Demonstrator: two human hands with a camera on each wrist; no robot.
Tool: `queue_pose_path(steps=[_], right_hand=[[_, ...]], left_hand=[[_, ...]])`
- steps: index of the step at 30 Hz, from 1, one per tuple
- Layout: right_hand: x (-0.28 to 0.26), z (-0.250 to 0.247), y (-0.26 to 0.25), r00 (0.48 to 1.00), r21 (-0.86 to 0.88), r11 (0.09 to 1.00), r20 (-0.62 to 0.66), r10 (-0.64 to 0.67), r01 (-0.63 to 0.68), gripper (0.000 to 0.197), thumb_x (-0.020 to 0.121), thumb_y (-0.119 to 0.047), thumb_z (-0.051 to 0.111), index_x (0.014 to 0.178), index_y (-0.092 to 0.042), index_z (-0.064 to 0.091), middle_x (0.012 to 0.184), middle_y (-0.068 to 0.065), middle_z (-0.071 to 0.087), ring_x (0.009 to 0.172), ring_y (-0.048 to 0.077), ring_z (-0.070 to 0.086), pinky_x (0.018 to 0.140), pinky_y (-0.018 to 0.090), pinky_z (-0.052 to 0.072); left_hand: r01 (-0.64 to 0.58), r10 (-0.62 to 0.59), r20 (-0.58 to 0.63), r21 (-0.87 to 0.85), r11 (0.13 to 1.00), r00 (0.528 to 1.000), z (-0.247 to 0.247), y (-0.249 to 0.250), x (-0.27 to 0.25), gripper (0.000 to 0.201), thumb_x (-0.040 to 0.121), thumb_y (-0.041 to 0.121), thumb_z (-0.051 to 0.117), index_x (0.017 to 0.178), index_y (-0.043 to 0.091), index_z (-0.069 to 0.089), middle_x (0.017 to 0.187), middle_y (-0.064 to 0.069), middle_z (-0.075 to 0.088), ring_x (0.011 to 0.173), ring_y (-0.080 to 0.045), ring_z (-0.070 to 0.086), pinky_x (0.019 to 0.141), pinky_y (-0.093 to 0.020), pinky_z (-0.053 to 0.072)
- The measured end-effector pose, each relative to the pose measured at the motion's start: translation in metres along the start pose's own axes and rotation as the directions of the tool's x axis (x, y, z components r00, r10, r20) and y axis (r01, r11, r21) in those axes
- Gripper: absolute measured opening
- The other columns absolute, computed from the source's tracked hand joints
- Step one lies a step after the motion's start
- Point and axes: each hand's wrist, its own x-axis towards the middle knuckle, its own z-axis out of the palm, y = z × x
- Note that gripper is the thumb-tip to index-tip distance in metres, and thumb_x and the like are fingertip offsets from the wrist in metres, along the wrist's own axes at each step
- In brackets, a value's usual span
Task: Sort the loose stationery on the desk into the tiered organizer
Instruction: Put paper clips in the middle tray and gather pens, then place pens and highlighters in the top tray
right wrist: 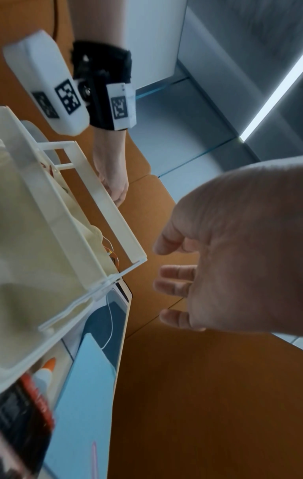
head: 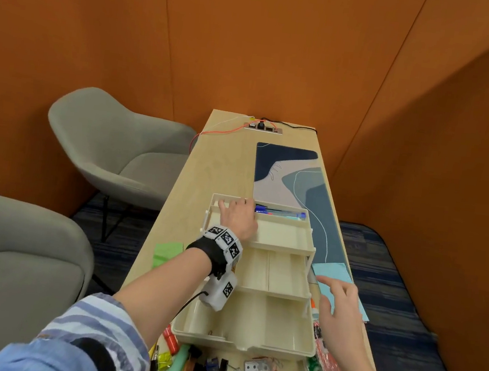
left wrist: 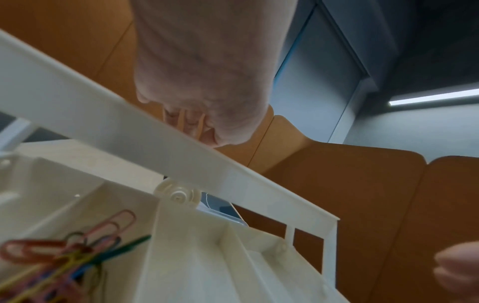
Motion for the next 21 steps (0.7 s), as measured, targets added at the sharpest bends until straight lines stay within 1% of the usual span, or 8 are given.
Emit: queue_pose_path(steps=[3, 6, 10, 12, 14, 16, 18, 21], right_hand=[[-0.009, 0.005, 0.004, 1.000, 0.013, 1.000, 0.008, -0.010, 0.010, 0.041, 0.092, -0.006, 0.045, 0.108, -0.044, 0.046, 0.106, -0.012, 0.038, 0.104, 0.010, 0.045, 0.093, 0.047, 0.044], [-0.020, 0.004, 0.010, 1.000, 0.020, 1.000, 0.002, -0.022, 0.022, 0.040, 0.093, -0.006, 0.046, 0.108, -0.043, 0.048, 0.106, -0.012, 0.039, 0.103, 0.011, 0.046, 0.090, 0.045, 0.046], [-0.041, -0.005, 0.021, 1.000, 0.051, 0.998, 0.008, 0.027, -0.027, 0.037, 0.094, -0.003, 0.045, 0.109, -0.036, 0.051, 0.111, -0.004, 0.042, 0.103, 0.011, 0.046, 0.089, 0.032, 0.045], [-0.053, -0.010, 0.030, 0.997, 0.073, 0.994, 0.021, 0.076, -0.077, 0.035, 0.094, -0.002, 0.044, 0.110, -0.031, 0.055, 0.111, -0.003, 0.041, 0.102, 0.011, 0.047, 0.089, 0.030, 0.042], [-0.066, -0.014, 0.042, 0.992, 0.090, 0.988, 0.026, 0.121, -0.123, 0.030, 0.094, -0.004, 0.045, 0.111, -0.025, 0.058, 0.110, -0.002, 0.044, 0.101, 0.013, 0.050, 0.089, 0.028, 0.040], [-0.079, -0.017, 0.053, 0.988, 0.087, 0.984, 0.031, 0.152, -0.155, 0.027, 0.095, -0.005, 0.046, 0.111, -0.021, 0.060, 0.109, -0.002, 0.049, 0.100, 0.014, 0.052, 0.089, 0.028, 0.041], [-0.092, -0.021, 0.061, 0.976, 0.102, 0.971, 0.047, 0.214, -0.218, 0.023, 0.094, -0.004, 0.046, 0.105, -0.017, 0.061, 0.102, -0.001, 0.058, 0.093, 0.016, 0.055, 0.085, 0.031, 0.044], [-0.114, -0.022, 0.075, 0.953, 0.010, 0.956, 0.082, 0.293, -0.294, 0.016, 0.093, -0.008, 0.048, 0.090, -0.019, 0.059, 0.082, 0.002, 0.063, 0.074, 0.021, 0.057, 0.071, 0.037, 0.049]], left_hand=[[0.011, -0.012, -0.024, -0.003, 1.000, 1.000, -0.003, 0.001, -0.006, 0.034, 0.091, 0.016, 0.044, 0.125, 0.016, 0.047, 0.122, -0.008, 0.055, 0.115, -0.027, 0.049, 0.105, -0.049, 0.021], [-0.051, 0.043, -0.171, -0.045, 0.998, 0.984, -0.022, -0.002, -0.026, 0.041, 0.090, 0.017, 0.048, 0.131, 0.018, 0.045, 0.125, -0.007, 0.047, 0.120, -0.026, 0.043, 0.110, -0.049, 0.017], [-0.235, 0.141, -0.429, -0.174, 0.956, 0.892, -0.043, -0.001, -0.079, 0.044, 0.085, 0.013, 0.050, 0.129, 0.019, 0.047, 0.120, -0.005, 0.047, 0.108, -0.022, 0.043, 0.102, -0.041, 0.028], [-0.345, 0.178, -0.484, -0.282, 0.895, 0.857, -0.041, 0.001, -0.117, 0.043, 0.086, 0.010, 0.051, 0.128, 0.017, 0.048, 0.117, -0.004, 0.047, 0.103, -0.018, 0.043, 0.093, -0.032, 0.034], [-0.429, 0.266, -0.397, -0.409, 0.806, 0.878, -0.034, 0.006, -0.162, 0.038, 0.090, 0.010, 0.048, 0.127, 0.016, 0.048, 0.113, 0.001, 0.048, 0.100, -0.012, 0.046, 0.089, -0.024, 0.039], [-0.432, 0.416, -0.146, -0.483, 0.761, 0.897, -0.021, 0.009, -0.205, 0.030, 0.096, 0.015, 0.043, 0.126, 0.019, 0.050, 0.105, 0.008, 0.053, 0.090, -0.008, 0.053, 0.082, -0.022, 0.046], [-0.451, 0.546, 0.097, -0.454, 0.768, 0.832, -0.001, 0.011, -0.238, 0.020, 0.099, 0.023, 0.040, 0.114, 0.021, 0.054, 0.097, 0.007, 0.060, 0.081, -0.010, 0.058, 0.073, -0.025, 0.048], [-0.508, 0.619, 0.341, -0.363, 0.781, 0.708, 0.027, 0.007, -0.268, 0.019, 0.099, 0.027, 0.040, 0.097, 0.017, 0.057, 0.096, 0.000, 0.063, 0.083, -0.015, 0.058, 0.074, -0.028, 0.046]])
